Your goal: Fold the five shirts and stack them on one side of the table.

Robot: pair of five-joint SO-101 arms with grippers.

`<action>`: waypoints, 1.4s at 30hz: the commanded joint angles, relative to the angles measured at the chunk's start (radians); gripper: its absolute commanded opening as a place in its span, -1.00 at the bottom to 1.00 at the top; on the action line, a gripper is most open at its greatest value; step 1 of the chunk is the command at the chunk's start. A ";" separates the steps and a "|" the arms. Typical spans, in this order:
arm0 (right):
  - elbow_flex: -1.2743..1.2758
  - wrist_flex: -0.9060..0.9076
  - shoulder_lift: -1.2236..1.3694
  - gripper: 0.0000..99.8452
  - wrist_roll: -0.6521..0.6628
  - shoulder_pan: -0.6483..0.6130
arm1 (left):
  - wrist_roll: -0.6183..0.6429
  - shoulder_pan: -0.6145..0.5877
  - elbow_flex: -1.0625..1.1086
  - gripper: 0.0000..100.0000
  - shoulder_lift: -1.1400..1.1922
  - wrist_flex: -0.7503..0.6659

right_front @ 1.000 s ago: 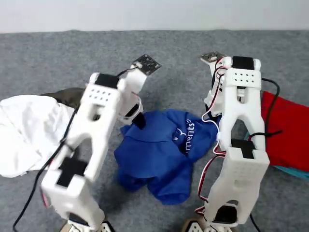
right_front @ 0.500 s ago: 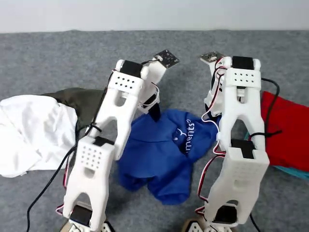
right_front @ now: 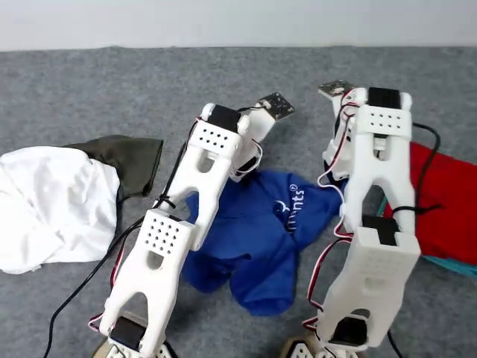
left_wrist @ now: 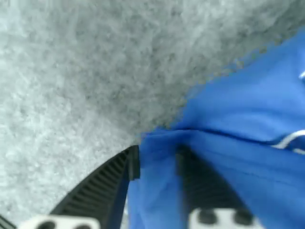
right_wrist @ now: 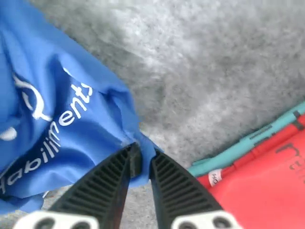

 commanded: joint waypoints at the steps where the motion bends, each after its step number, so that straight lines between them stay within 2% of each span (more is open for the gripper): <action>1: -0.005 0.039 -0.064 -0.98 0.009 0.047 | 0.005 0.000 -0.067 -0.97 -0.037 0.028; 9: -0.005 0.041 -0.116 -0.98 0.041 0.051 | 0.006 -0.083 -0.064 -0.97 -0.285 0.028; 20: -0.012 0.030 -0.203 -0.98 0.044 0.051 | 0.006 -0.434 -0.064 -0.97 -0.534 0.028; 31: -0.012 -0.111 -0.211 -0.97 0.034 0.039 | 0.006 -0.703 -0.059 -0.97 -0.660 0.028; 36: -0.026 -0.068 -0.211 -0.97 0.003 0.025 | 0.005 -0.763 0.074 -0.97 -0.690 0.028; 42: -0.101 0.018 -0.211 -0.97 0.009 0.025 | -0.002 -0.763 0.294 -0.97 -0.821 0.026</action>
